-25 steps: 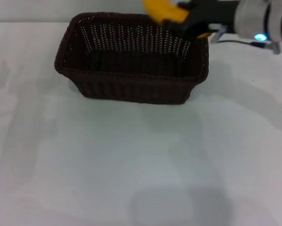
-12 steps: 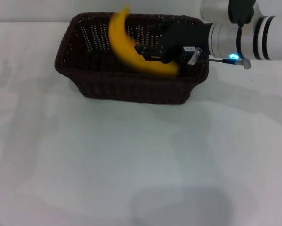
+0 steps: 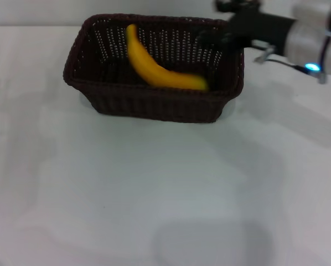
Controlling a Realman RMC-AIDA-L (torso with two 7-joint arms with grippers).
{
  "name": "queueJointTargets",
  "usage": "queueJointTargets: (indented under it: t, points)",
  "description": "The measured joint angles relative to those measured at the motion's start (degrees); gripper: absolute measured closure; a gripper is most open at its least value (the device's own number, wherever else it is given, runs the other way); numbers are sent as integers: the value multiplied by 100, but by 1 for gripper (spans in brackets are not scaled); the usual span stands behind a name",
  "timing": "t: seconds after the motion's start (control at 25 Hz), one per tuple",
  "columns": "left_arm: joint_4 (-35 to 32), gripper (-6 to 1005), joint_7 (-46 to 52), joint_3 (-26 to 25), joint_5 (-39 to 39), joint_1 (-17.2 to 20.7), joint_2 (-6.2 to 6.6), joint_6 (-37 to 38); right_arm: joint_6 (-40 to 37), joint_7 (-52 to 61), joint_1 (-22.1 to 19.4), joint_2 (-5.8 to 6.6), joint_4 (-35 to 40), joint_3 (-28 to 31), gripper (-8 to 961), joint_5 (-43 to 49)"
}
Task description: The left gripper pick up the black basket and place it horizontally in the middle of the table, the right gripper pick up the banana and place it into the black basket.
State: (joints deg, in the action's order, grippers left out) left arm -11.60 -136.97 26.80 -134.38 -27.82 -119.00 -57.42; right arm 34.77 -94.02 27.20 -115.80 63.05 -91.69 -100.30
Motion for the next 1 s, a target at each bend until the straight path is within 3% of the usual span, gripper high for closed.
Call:
queueJointTargets:
  t: [0.2,0.36,0.48,0.64,0.92,1.0]
  points:
    - [0,162,-275,1,-240,-8,0,172,-128,-1790,-563,0,-206,232,205,-1833]
    - [92,163,-543,1,-335,-25,-12,109,1394,-3563,-663,18,-1353,709,203,-3987]
    - [291,165,-745,0,-623,-70,-17,47,2626,-4251,-599,30,-2343,1277,202,-4873]
    - [495,164,-867,1,-928,-169,-30,71,3268,-4938,-473,30,-3380,2361,200,-5123]
    - [576,162,-948,34,-972,-414,-36,309,3194,-6929,-156,47,-4650,4293,197,-5140]
    - [599,161,-1055,35,-972,-435,-48,227,3114,-7120,-122,54,-4751,4597,196,-5127]
